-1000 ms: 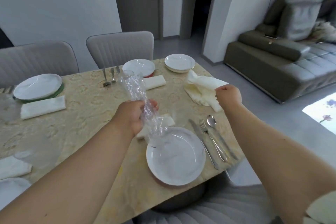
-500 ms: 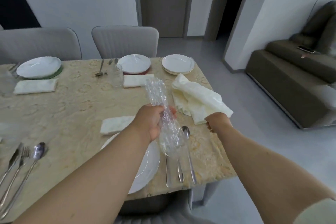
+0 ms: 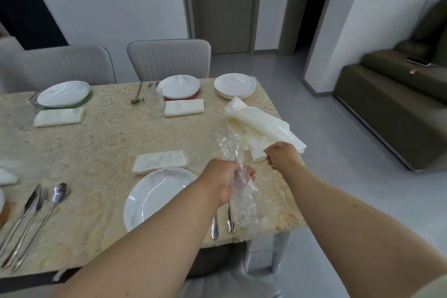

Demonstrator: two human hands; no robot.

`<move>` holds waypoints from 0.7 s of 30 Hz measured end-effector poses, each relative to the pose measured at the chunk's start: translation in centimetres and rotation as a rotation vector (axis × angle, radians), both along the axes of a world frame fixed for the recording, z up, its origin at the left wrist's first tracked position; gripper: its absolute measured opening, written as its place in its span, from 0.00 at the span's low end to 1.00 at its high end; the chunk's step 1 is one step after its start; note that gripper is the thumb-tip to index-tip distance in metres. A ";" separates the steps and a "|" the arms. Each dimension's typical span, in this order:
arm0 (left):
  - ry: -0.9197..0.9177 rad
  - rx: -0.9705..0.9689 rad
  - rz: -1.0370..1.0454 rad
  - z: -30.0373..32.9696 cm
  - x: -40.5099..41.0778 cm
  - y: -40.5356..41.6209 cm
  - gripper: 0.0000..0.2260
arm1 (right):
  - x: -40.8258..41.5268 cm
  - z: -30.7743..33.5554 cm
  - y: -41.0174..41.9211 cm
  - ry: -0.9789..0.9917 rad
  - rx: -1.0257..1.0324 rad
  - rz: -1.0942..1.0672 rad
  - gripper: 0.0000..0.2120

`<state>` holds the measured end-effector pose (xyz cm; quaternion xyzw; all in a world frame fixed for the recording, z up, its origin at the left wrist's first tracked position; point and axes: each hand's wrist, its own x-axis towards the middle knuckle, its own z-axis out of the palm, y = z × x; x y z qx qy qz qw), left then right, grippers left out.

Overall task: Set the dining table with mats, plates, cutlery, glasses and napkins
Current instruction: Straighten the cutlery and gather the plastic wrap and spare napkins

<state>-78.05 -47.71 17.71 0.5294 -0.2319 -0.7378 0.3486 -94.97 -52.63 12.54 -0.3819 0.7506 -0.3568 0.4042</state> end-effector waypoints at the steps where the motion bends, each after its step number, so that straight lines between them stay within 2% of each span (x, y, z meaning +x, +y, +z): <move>1: 0.009 -0.006 0.014 0.1 -0.6 0.0 0.10 | -0.4 0.3 0.0 0.000 -0.010 -0.014 0.04; 6: -0.001 -0.028 0.089 0.3 -3.0 -1.6 0.11 | -2.7 1.4 -2.6 -0.007 -0.044 0.021 0.05; 14: 0.017 -0.018 0.301 0.6 -8.7 -7.0 0.11 | -7.2 3.3 -9.8 -0.126 -0.063 0.223 0.14; 19: 0.029 -0.020 0.490 -0.4 -11.5 -8.6 0.11 | -9.5 3.3 -14.1 -0.072 -0.048 0.336 0.15; 21: 0.011 0.002 0.539 -1.3 -12.1 -8.8 0.11 | -9.9 2.5 -15.4 0.054 -0.055 0.402 0.15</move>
